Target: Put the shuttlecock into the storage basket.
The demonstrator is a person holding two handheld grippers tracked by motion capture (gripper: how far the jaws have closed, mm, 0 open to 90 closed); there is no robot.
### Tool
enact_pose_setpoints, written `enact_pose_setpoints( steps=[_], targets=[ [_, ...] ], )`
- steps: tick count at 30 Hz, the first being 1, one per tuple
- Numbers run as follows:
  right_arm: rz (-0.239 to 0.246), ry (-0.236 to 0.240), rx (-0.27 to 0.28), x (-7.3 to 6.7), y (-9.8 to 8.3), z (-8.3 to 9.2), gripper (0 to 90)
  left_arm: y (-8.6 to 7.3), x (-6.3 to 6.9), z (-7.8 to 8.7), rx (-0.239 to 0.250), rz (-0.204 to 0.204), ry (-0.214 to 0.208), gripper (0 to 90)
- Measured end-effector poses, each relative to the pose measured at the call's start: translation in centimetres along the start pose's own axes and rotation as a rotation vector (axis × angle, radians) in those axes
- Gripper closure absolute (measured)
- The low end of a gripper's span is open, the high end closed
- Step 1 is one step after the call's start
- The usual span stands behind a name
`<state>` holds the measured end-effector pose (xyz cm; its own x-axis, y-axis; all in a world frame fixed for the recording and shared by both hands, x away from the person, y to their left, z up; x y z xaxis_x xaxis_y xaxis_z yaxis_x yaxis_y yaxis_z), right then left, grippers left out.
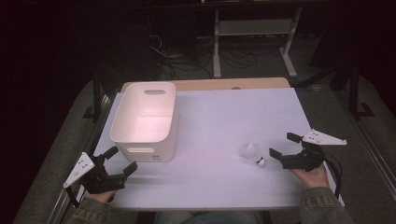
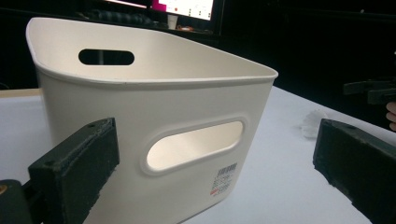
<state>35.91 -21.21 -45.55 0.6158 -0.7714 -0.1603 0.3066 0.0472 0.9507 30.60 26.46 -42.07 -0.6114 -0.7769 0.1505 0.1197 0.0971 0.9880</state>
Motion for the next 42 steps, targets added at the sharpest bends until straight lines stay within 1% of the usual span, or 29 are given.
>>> enact_pose_setpoints(
  steps=[7, 10, 11, 12, 16, 18, 23, 25, 28, 32, 35, 38, 42],
  targets=[
    [-0.002, 0.005, 0.004, -0.1, 0.0, 0.0, 0.0, 0.0, 0.1, 0.0, 0.0, 0.0, -0.001, 0.0],
    [-0.005, 0.008, 0.006, -0.1, 0.0, 0.0, 0.0, 0.0, 0.2, 0.0, 0.001, 0.004, -0.008, 0.0],
    [-0.004, 0.006, 0.006, -0.2, 0.1, 0.0, 0.0, 0.0, 0.2, 0.0, 0.001, 0.005, -0.007, 0.0],
    [-0.003, 0.006, 0.005, -0.2, 0.1, 0.0, 0.0, 0.0, 0.2, 0.0, -0.007, -0.007, -0.009, 0.0],
    [-0.001, 0.006, -0.007, -0.3, -0.1, -0.1, 0.0, -0.1, 0.3, 0.0, -0.004, -0.003, -0.012, 0.0],
    [0.002, 0.008, -0.011, -0.4, -0.1, -0.1, 0.0, 0.0, 0.2, 0.0, -0.003, 0.0, -0.005, 0.0],
    [-0.001, 0.014, -0.011, -0.7, 0.2, -0.2, 0.0, -0.1, 0.1, 0.0, -0.003, -0.003, -0.003, 0.0],
    [0.005, 0.024, -0.032, -1.0, 0.1, -0.3, 0.0, -0.1, 0.1, -0.1, -0.003, 0.003, -0.003, 0.0],
    [0.016, 0.03, -0.052, -1.1, 0.1, -0.5, 0.0, 0.0, 0.2, -0.2, 0.001, 0.005, -0.004, 0.0],
    [0.011, 0.031, -0.055, -1.1, 0.3, -0.4, 0.0, 0.0, 0.2, -0.2, 0.001, 0.004, -0.005, 0.0],
    [0.016, 0.03, -0.062, -1.0, 0.3, -0.3, 0.0, -0.1, 0.2, -0.2, -0.003, 0.002, -0.005, 0.0],
    [0.009, 0.036, -0.073, -1.0, 0.3, -0.3, 0.0, -0.1, 0.3, -0.3, -0.001, 0.004, -0.003, 0.0],
    [0.01, 0.043, -0.079, -1.1, 0.3, -0.3, 0.0, -0.1, 0.2, -0.3, -0.002, 0.002, -0.001, 0.0]
  ],
)
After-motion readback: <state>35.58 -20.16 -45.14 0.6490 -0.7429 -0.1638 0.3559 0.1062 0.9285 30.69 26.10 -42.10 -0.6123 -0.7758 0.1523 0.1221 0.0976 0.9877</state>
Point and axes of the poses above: each handheld gripper's, and its own axes: z roughly backward along the jaws, y roughly out of its top, x roughly to its right, the point moved 10 cm from there along -z, roughly forward along the jaws, and after that the axes turned 6 degrees about x, right-handed, at the moved point
